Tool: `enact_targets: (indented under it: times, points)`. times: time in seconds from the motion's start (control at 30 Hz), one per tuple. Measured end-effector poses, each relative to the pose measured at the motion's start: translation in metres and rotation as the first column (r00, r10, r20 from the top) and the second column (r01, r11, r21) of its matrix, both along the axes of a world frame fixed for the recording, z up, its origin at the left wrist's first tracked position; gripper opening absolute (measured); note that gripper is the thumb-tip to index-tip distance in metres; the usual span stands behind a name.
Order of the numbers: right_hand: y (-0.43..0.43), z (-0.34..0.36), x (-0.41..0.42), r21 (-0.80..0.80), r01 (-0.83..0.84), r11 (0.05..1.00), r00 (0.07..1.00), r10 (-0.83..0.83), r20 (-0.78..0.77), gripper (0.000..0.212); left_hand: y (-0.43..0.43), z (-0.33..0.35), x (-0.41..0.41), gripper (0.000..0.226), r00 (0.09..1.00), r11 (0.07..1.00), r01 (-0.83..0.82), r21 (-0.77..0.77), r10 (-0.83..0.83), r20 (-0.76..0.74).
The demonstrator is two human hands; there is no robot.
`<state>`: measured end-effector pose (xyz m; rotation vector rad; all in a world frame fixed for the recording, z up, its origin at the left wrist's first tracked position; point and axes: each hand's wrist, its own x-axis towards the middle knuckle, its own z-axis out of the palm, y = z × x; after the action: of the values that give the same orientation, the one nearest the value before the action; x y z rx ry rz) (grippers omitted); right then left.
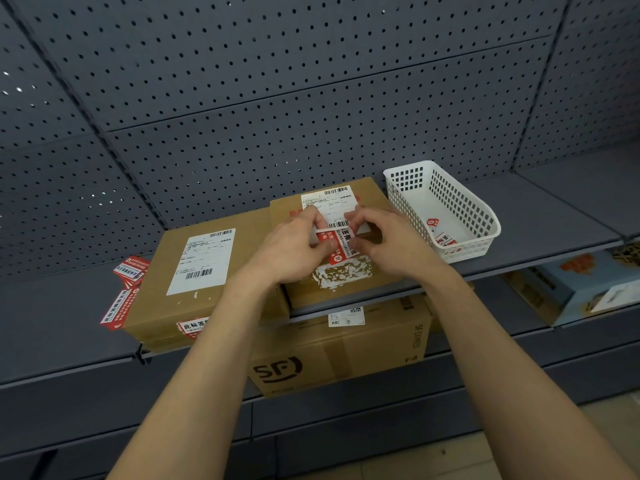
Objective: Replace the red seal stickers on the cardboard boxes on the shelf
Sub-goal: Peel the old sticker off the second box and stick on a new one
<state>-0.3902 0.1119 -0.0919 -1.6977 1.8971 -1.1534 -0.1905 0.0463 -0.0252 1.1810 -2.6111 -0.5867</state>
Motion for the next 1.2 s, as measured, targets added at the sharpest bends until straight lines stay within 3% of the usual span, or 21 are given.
enact_targets:
  times: [0.1, 0.27, 0.63, 0.83, 0.97, 1.2]
  points:
    - [0.001, 0.001, 0.001, 0.001, -0.001, 1.000, 1.000, 0.001, 0.020, 0.018, 0.002, -0.007, 0.001, 0.030, 0.999, 0.998, -0.032, -0.053, 0.030, -0.034]
    - [0.003, 0.000, 0.001, -0.040, -0.018, 0.999, 1.000, 0.019, 0.024, 0.018, 0.003, -0.020, 0.001, 0.019, 0.994, 0.987, -0.072, -0.147, 0.060, -0.086]
    - [0.014, 0.006, 0.000, -0.007, -0.101, 0.995, 0.994, 0.101, -0.037, 0.043, 0.009, -0.044, 0.017, 0.026, 0.988, 0.977, 0.067, -0.201, -0.092, -0.121]
    - [0.015, 0.002, -0.003, 0.048, -0.096, 0.994, 0.995, 0.095, 0.023, 0.061, 0.011, -0.066, 0.023, 0.024, 0.955, 0.907, 0.095, -0.411, -0.200, -0.219]
    - [0.015, 0.001, -0.002, 0.057, -0.079, 0.995, 0.996, 0.077, 0.044, 0.068, 0.012, -0.076, 0.026, 0.021, 0.947, 0.848, 0.109, -0.518, -0.248, -0.207]
    - [0.014, 0.001, -0.001, 0.059, -0.065, 0.996, 0.997, 0.062, 0.052, 0.066, 0.011, -0.079, 0.028, 0.018, 0.946, 0.816, 0.137, -0.562, -0.277, -0.171]
